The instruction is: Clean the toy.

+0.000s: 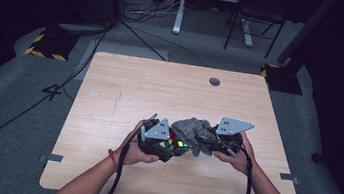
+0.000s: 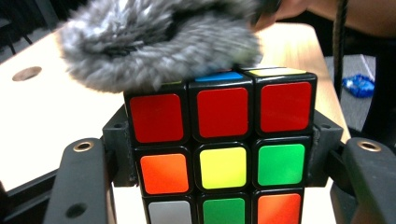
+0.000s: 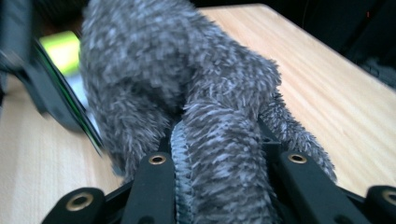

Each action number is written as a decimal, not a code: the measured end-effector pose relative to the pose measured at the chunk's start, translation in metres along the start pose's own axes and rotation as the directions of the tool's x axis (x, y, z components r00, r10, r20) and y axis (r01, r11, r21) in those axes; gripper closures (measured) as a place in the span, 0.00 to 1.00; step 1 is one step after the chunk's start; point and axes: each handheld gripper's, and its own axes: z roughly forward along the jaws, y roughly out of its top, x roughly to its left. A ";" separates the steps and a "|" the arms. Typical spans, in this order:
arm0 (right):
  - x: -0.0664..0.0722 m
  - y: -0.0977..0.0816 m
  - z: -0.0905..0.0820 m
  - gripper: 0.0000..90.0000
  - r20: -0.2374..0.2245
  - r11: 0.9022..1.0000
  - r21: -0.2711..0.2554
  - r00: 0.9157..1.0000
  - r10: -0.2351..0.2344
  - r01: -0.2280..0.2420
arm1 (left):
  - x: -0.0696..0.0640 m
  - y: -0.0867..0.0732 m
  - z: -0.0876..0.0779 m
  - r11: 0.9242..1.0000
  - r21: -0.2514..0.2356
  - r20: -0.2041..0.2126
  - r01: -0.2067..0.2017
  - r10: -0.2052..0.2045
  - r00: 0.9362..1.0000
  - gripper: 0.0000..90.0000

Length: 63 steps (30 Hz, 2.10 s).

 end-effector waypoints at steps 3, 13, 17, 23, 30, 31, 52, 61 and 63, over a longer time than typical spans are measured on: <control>-0.005 -0.006 0.002 0.77 0.032 0.999 0.055 0.999 -0.001 -0.001 | 0.000 0.001 -0.004 1.000 -0.017 -0.001 0.000 0.000 1.000 0.37; -0.011 0.001 -0.015 0.77 0.062 0.999 -0.025 0.997 0.038 -0.036 | 0.006 -0.003 0.001 1.000 0.020 -0.015 0.011 -0.011 1.000 0.37; -0.001 0.012 -0.017 0.77 -0.020 0.995 -0.087 0.999 0.042 -0.043 | 0.004 -0.006 0.010 0.999 0.047 -0.006 0.009 -0.009 1.000 0.37; 0.012 0.015 -0.002 0.76 -0.051 1.000 -0.023 0.999 0.003 -0.004 | -0.002 -0.006 0.014 0.997 0.075 -0.015 -0.031 0.033 0.999 0.37; 0.009 0.004 0.004 0.77 0.028 0.991 0.113 0.997 -0.076 0.072 | 0.000 -0.006 0.005 0.999 0.046 -0.024 -0.020 0.021 0.999 0.37; 0.006 0.003 0.004 0.76 0.032 0.990 0.124 0.997 -0.066 0.062 | 0.001 -0.005 0.003 0.999 0.035 -0.025 -0.018 0.018 1.000 0.37; 0.014 0.014 -0.004 0.76 -0.059 1.000 0.013 0.998 -0.012 0.013 | -0.004 -0.005 0.013 0.996 0.075 -0.028 -0.056 0.058 0.998 0.37; -0.011 -0.011 0.005 0.76 -0.041 0.991 0.101 0.995 0.087 -0.082 | 0.001 -0.004 0.006 1.000 0.012 -0.019 -0.002 0.002 1.000 0.37; -0.016 -0.017 0.009 0.76 -0.044 0.987 0.124 0.993 0.110 -0.104 | 0.002 -0.003 0.005 1.000 -0.004 -0.013 0.001 -0.001 1.000 0.37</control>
